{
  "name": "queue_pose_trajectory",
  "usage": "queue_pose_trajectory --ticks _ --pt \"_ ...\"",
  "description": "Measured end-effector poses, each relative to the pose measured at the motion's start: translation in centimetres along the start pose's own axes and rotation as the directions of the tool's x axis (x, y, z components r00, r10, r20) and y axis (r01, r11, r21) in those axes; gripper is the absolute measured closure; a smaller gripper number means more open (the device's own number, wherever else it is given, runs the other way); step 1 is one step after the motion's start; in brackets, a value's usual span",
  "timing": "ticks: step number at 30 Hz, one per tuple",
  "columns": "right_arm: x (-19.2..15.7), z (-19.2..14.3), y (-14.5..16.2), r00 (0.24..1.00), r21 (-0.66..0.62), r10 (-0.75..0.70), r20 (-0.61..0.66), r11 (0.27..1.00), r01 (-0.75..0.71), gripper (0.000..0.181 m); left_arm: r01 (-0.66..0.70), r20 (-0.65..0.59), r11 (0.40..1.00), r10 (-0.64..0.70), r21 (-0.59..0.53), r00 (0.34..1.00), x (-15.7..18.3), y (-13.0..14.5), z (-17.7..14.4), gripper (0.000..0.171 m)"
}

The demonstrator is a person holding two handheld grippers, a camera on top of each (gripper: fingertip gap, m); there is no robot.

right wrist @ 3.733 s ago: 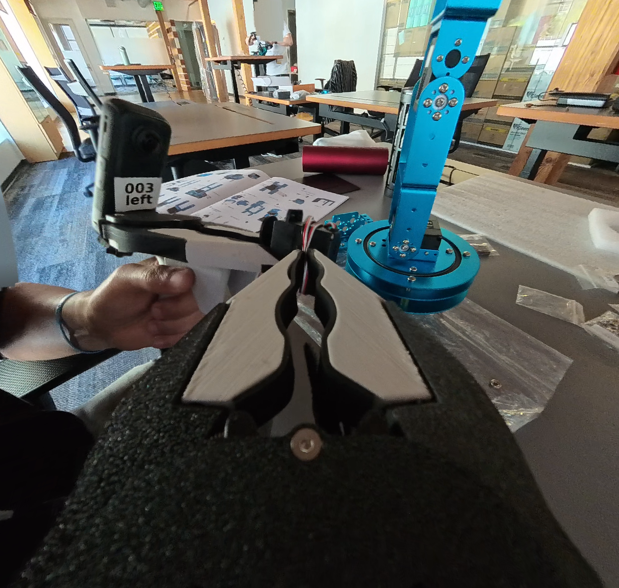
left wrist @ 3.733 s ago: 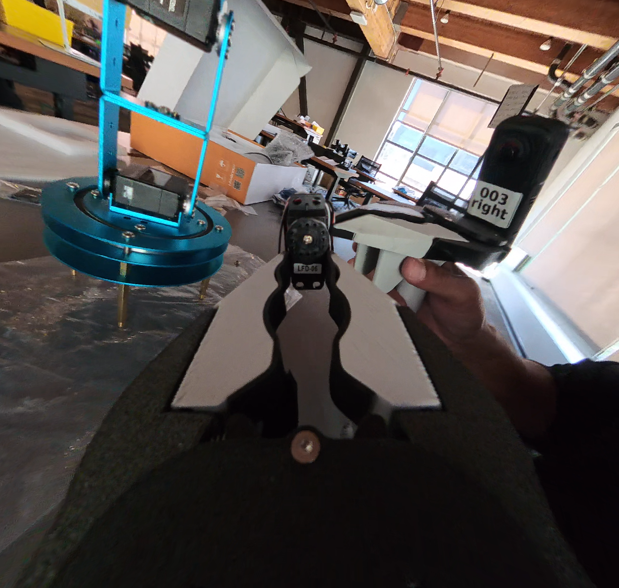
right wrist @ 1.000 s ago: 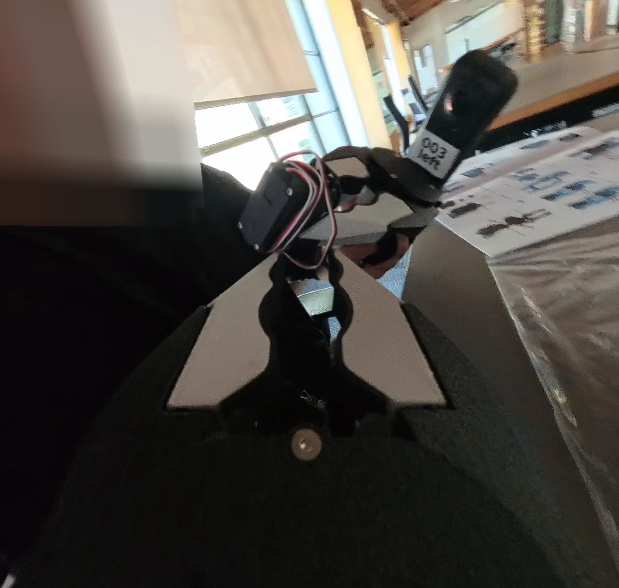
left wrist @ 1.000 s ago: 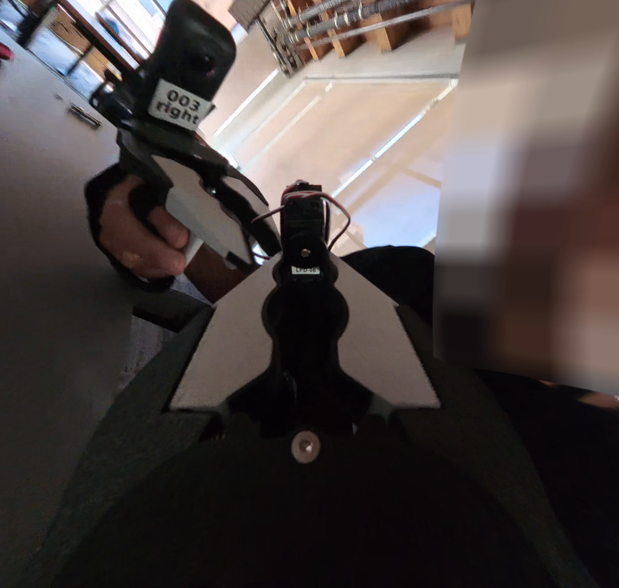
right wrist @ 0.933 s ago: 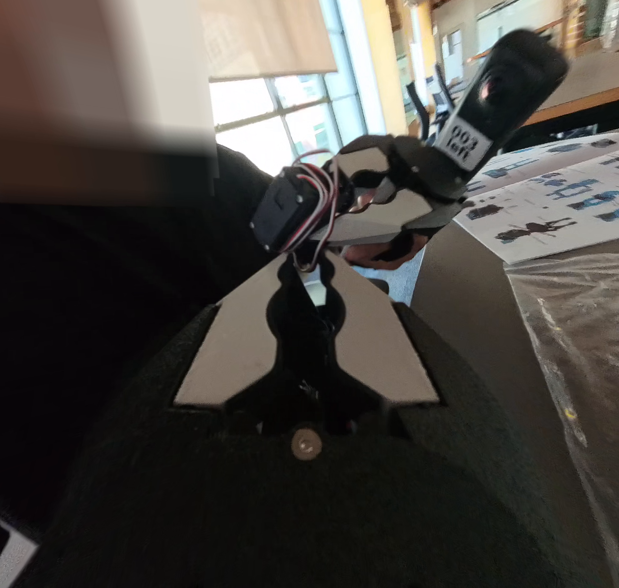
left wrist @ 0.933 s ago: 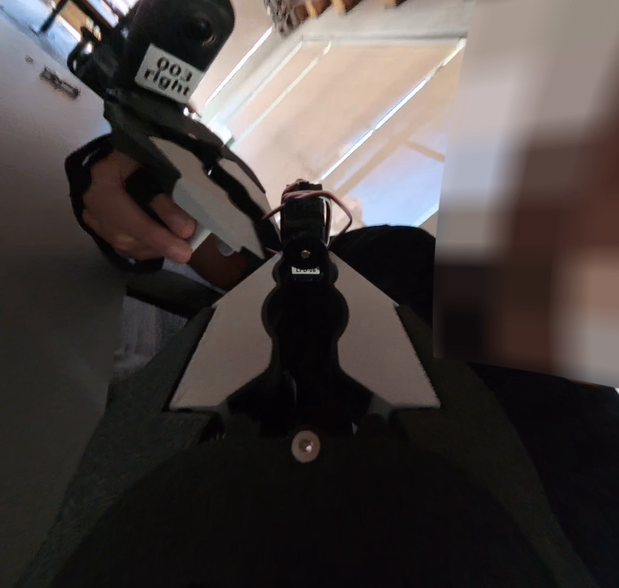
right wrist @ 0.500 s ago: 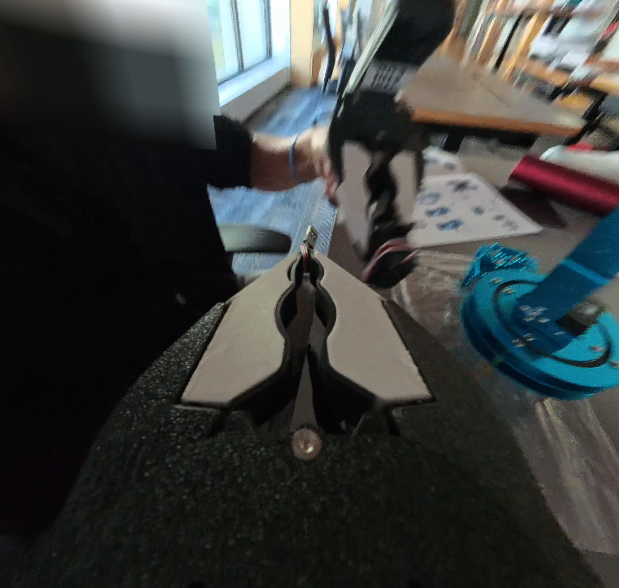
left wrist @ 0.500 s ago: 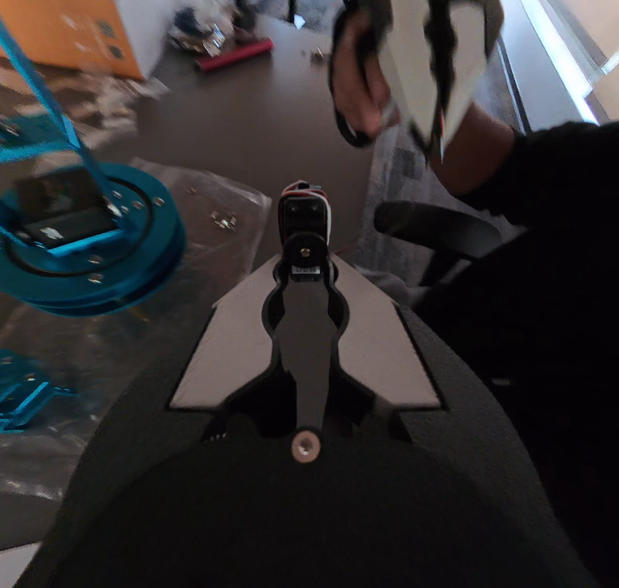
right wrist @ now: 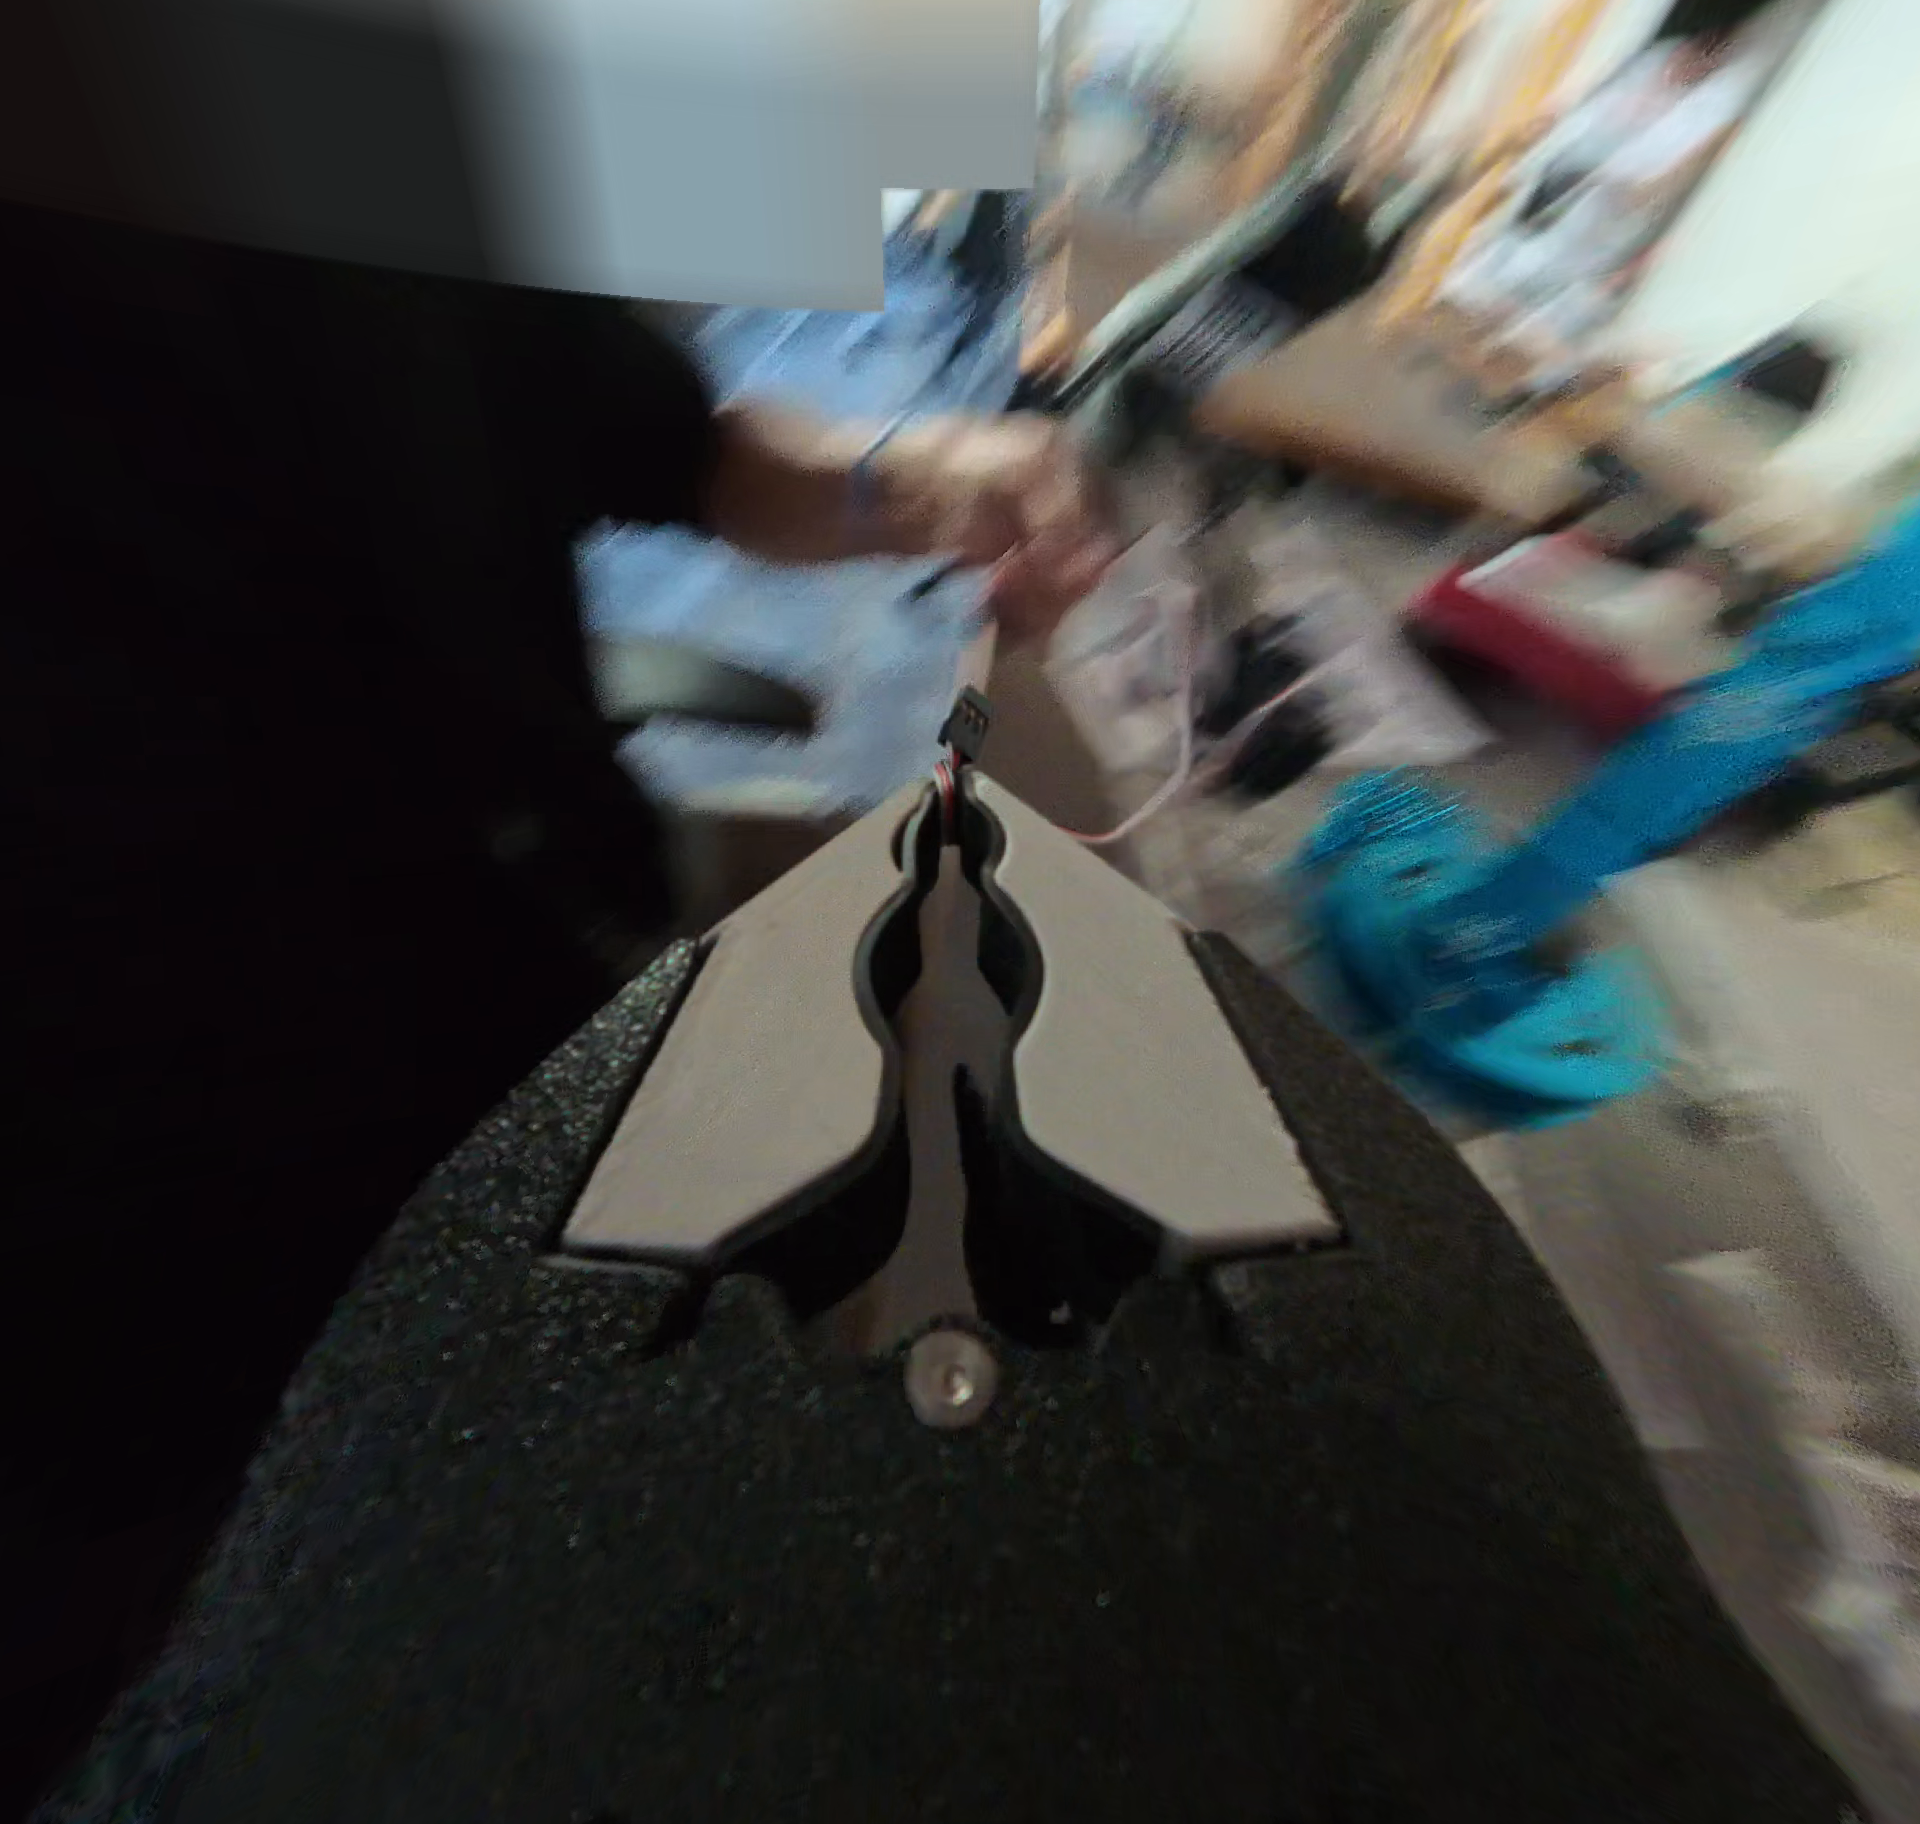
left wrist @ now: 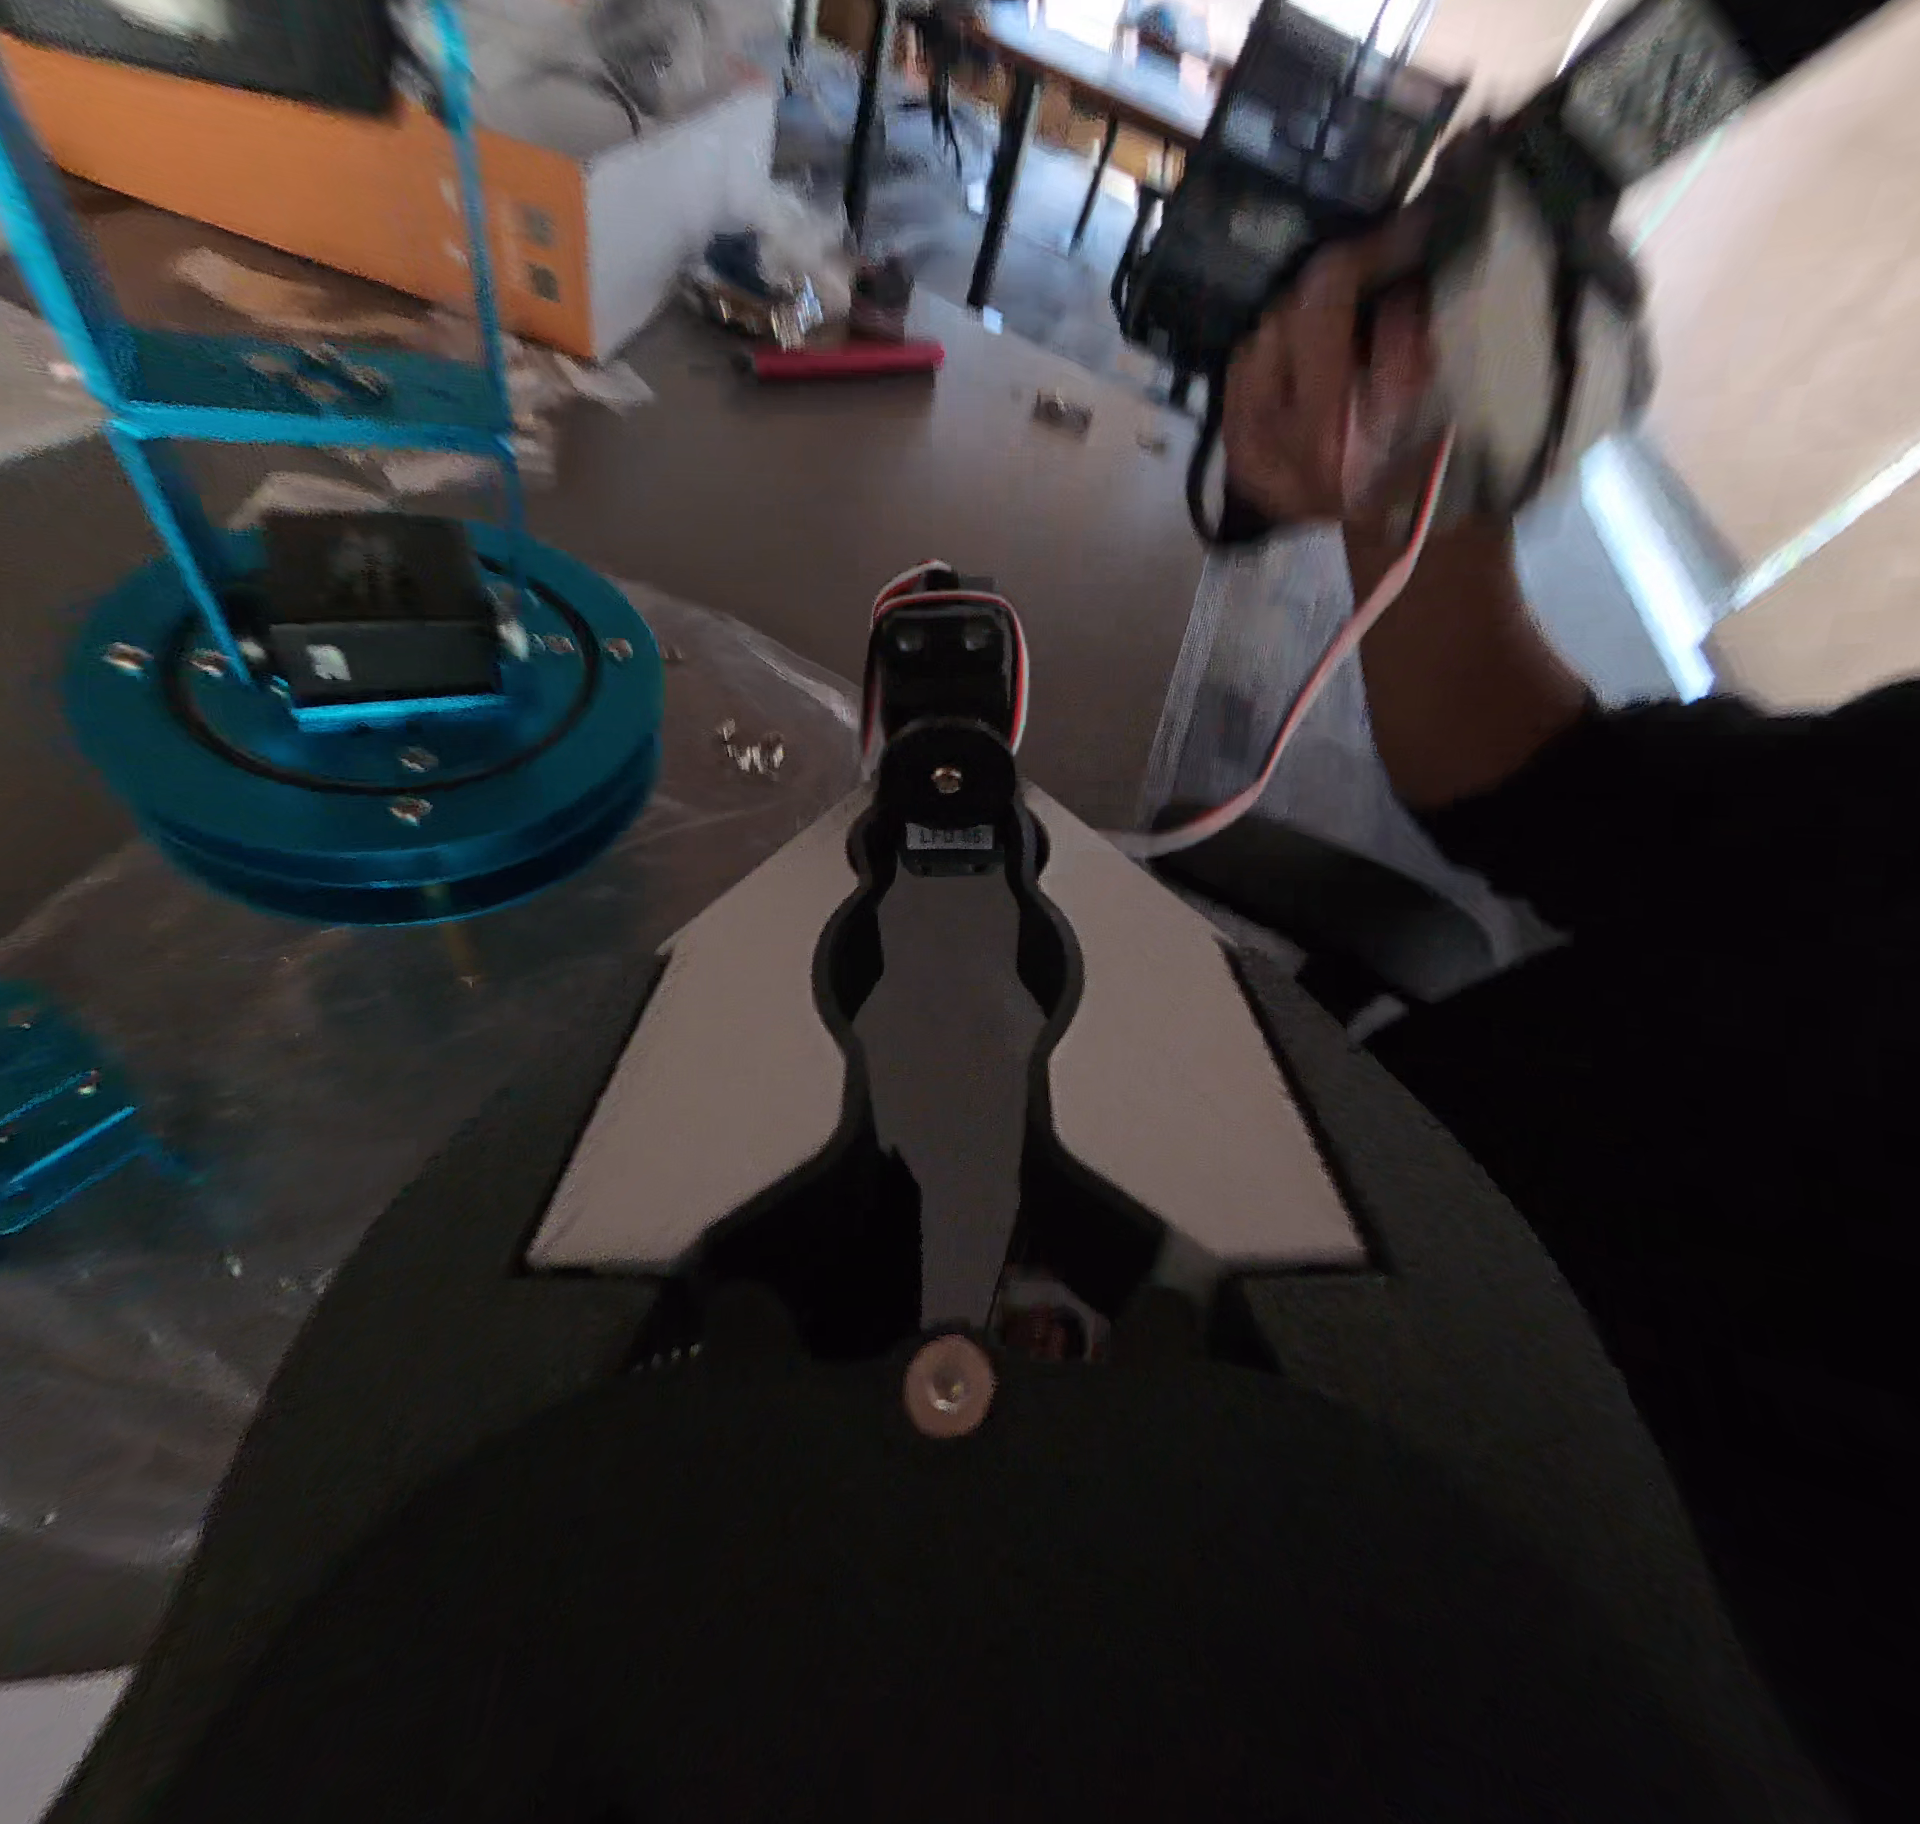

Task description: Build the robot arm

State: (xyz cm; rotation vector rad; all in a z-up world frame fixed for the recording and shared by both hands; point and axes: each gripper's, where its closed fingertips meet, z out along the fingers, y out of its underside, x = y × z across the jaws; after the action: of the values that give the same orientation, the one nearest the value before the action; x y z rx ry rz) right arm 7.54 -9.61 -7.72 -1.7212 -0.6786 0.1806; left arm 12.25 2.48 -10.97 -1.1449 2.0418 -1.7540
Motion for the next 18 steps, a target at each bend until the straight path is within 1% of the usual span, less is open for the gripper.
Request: queue_pose_trajectory --ticks 1,2,3,4,5,6,7,8,9,10,11,12,13,14,15,16,17,18 --pt "-1.5 1.1 3.0 0.995 -0.160 0.063 0.075 0.986 -0.050 0.180 0.031 -0.037 0.997 -0.029 0.065 0.999 0.4 -1.2 -0.5 0.152" --pt "-1.5 1.6 6.6 0.994 -0.337 0.093 0.056 0.939 -0.069 0.180 0.070 -0.107 0.991 -0.058 0.117 0.993 1.2 -2.3 -1.1 0.152" --pt "-0.7 1.3 10.1 0.995 -0.483 0.099 -0.003 0.871 -0.088 0.180 0.123 -0.199 0.980 -0.092 0.153 0.976 2.3 -3.1 -1.7 0.152" --pt "1.0 0.0 13.0 0.991 -0.600 0.090 -0.099 0.789 -0.131 0.180 0.181 -0.294 0.969 -0.126 0.169 0.948 3.5 -3.8 -2.3 0.152" --pt "3.8 -2.0 14.7 0.971 -0.665 0.033 -0.235 0.724 -0.186 0.180 0.223 -0.382 0.962 -0.149 0.157 0.912 4.6 -4.0 -2.9 0.152" --pt "7.0 -4.5 15.0 0.923 -0.675 -0.044 -0.382 0.695 -0.246 0.179 0.240 -0.453 0.962 -0.158 0.129 0.877 5.8 -3.9 -3.3 0.153" --pt "10.2 -7.3 14.2 0.842 -0.643 -0.121 -0.526 0.704 -0.301 0.179 0.234 -0.484 0.967 -0.156 0.105 0.861 6.4 -3.4 -3.4 0.153" --pt "12.8 -9.9 12.1 0.740 -0.575 -0.180 -0.648 0.753 -0.321 0.179 0.195 -0.458 0.978 -0.138 0.079 0.878 6.4 -2.6 -3.1 0.153" --pt "14.6 -12.0 9.0 0.634 -0.474 -0.204 -0.746 0.831 -0.290 0.180 0.116 -0.384 0.992 -0.091 0.041 0.919 5.8 -1.3 -2.5 0.152" --pt "14.6 -12.3 5.6 0.614 -0.347 -0.152 -0.774 0.914 -0.211 0.180 0.013 -0.272 1.000 -0.014 -0.004 0.962 4.6 0.0 -1.8 0.153" --pt "12.5 -10.5 2.5 0.717 -0.224 -0.079 -0.692 0.968 -0.110 0.180 -0.084 -0.128 0.995 0.077 -0.054 0.989 2.6 1.0 -1.3 0.153" --pt "9.4 -8.5 0.4 0.835 -0.130 -0.053 -0.548 0.991 -0.022 0.181 -0.163 0.028 0.980 0.167 -0.110 0.986 0.2 1.7 -1.2 0.152" --pt "6.1 -6.7 0.0 0.920 -0.095 -0.055 -0.388 0.995 0.020 0.180 -0.221 0.170 0.964 0.245 -0.152 0.954 -2.1 1.7 -1.5 0.152" --pt "3.2 -5.2 1.6 0.973 -0.145 -0.019 -0.230 0.989 -0.015 0.180 -0.259 0.269 0.952 0.295 -0.162 0.917 -3.6 1.2 -2.1 0.152" --pt "1.4 -4.4 4.8 0.988 -0.282 0.056 -0.144 0.955 -0.095 0.180 -0.276 0.318 0.951 0.307 -0.139 0.897 -4.1 0.3 -2.6 0.152" --pt "1.2 -4.5 8.6 0.980 -0.436 0.112 -0.167 0.883 -0.175 0.180 -0.272 0.321 0.958 0.285 -0.085 0.903 -3.8 -0.8 -3.1 0.152" --pt "1.8 -5.4 12.2 0.965 -0.564 0.123 -0.231 0.791 -0.236 0.180 -0.255 0.282 0.967 0.248 -0.011 0.927 -2.9 -1.9 -3.4 0.152" --pt "3.2 -6.8 15.2 0.942 -0.650 0.090 -0.323 0.703 -0.290 0.179 -0.235 0.221 0.969 0.214 0.074 0.951 -1.5 -3.3 -4.0 0.152"
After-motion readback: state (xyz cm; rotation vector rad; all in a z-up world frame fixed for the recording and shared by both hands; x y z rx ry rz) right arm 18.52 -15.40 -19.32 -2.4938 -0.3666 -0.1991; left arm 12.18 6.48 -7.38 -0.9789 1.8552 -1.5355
